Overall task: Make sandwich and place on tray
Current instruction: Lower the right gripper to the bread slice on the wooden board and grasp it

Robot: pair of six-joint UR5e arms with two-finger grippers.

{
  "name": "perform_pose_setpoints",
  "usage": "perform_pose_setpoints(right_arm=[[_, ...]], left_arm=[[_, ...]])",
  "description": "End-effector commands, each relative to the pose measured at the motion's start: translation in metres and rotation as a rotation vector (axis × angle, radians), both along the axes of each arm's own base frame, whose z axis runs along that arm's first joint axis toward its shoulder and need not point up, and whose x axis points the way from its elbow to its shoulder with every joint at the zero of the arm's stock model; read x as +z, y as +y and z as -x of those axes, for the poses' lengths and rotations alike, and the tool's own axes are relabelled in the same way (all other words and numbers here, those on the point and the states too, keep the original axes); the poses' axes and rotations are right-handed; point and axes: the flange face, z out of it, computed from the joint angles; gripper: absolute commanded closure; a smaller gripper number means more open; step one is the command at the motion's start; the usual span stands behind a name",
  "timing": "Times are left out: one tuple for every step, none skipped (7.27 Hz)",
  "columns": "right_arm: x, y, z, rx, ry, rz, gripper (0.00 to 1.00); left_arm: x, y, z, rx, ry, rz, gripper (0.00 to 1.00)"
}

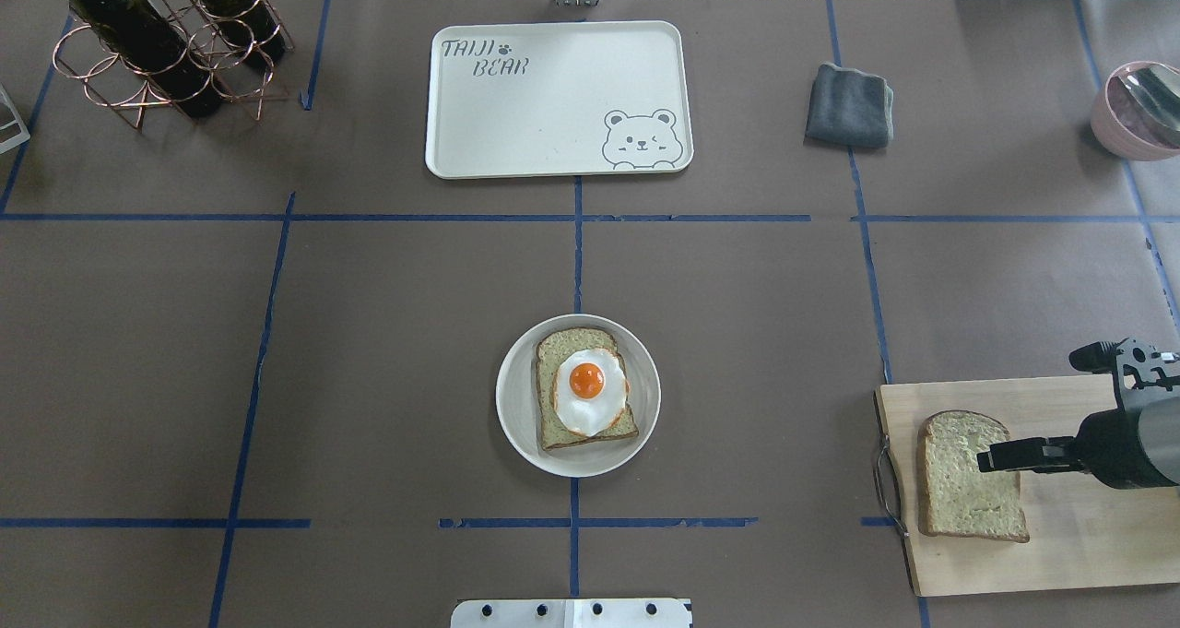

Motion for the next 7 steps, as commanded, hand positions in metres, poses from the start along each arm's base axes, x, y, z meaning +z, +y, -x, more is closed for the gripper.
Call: perform_pose_setpoints(right_arm=[[0.0043,0.0031,0.0031,0.0,0.007,0.022,0.27],[0.0049,0.0035,0.0026,0.001,0.008,0.023,0.48],[0.0049,0.0035,0.0025,0.001,0.008,0.023,0.76],[0.0058,0.0045,0.0,0.001,0.009,0.024,1.0],[0.0024,0.0041,-0.0003,0.002,0.003,0.02,1.0],[0.0031,0.0044,-0.0008,0.002,0.005,0.022,1.0],[0.0036,0.0047,-0.0013,0.002,0.007,0.023,1.0]], left_arm=[[0.0006,0.0005,0.0,0.001,-0.001,-0.001,0.0],[-0.0002,0.0006,0.0,0.001,-0.001,-0.003,0.0],[-0.0017,0.0007,0.0,0.002,-0.001,-0.007,0.0],[-0.0017,0.0007,0.0,0.001,-0.001,-0.006,0.0],[-0.0018,0.0007,-0.0001,0.001,0.001,-0.006,0.0],[-0.0062,0.0004,0.0007,-0.001,-0.001,-0.015,0.0],[-0.007,0.0012,0.0014,-0.002,-0.001,-0.017,0.0]])
